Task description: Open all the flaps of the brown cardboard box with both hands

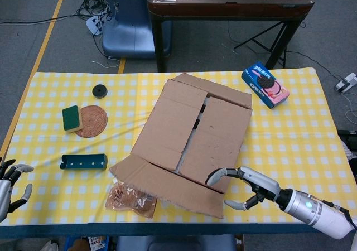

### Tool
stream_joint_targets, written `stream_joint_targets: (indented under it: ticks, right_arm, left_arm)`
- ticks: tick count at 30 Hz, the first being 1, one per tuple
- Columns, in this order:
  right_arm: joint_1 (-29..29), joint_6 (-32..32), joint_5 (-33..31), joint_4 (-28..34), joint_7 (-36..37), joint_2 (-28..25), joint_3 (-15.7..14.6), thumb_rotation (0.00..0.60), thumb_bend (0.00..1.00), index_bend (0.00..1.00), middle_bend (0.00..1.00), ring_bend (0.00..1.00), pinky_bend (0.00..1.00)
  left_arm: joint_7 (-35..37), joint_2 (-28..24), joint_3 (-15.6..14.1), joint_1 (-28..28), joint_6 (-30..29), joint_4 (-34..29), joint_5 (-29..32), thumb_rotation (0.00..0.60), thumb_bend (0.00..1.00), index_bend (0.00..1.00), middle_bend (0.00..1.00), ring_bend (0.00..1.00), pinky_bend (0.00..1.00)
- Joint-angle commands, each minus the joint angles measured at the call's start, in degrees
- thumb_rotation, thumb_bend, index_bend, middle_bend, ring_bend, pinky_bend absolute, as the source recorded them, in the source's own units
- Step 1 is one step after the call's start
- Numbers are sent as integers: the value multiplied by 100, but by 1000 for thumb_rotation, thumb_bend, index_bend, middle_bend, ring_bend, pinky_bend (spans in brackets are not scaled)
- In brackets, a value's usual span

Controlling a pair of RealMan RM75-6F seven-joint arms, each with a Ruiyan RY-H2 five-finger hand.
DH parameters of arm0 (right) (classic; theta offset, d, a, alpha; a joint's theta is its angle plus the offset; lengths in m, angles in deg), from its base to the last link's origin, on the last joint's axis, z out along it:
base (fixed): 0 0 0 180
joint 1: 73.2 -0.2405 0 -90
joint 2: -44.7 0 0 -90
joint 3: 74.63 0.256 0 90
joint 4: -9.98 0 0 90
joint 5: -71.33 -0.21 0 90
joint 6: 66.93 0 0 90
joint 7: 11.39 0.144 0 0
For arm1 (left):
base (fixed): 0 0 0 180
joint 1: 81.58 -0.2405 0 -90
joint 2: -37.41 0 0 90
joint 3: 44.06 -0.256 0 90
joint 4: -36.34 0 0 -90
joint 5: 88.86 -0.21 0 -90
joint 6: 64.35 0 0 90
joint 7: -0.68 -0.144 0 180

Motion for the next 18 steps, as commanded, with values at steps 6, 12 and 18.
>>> stream_joint_targets:
  ticks: [6, 12, 18]
  right_arm:
    - [-210, -26, 38, -104, 5, -44, -183, 600, 388, 287, 261, 170, 123]
    - [2, -37, -521, -56, -1055, -191, -91, 600, 386, 287, 261, 170, 123]
    - [338, -201, -1345, 135, -2796, -253, 140, 600, 385, 287, 261, 169, 123]
  left_arm:
    - [-48, -2, -7, -5, -8, -48, -15, 600, 438, 417, 319, 156, 0]
    - [-78, -18, 19, 37, 44, -61, 5, 600, 438, 417, 319, 156, 0]
    - [-89, -35, 64, 129, 112, -96, -36, 600, 437, 417, 319, 156, 0]
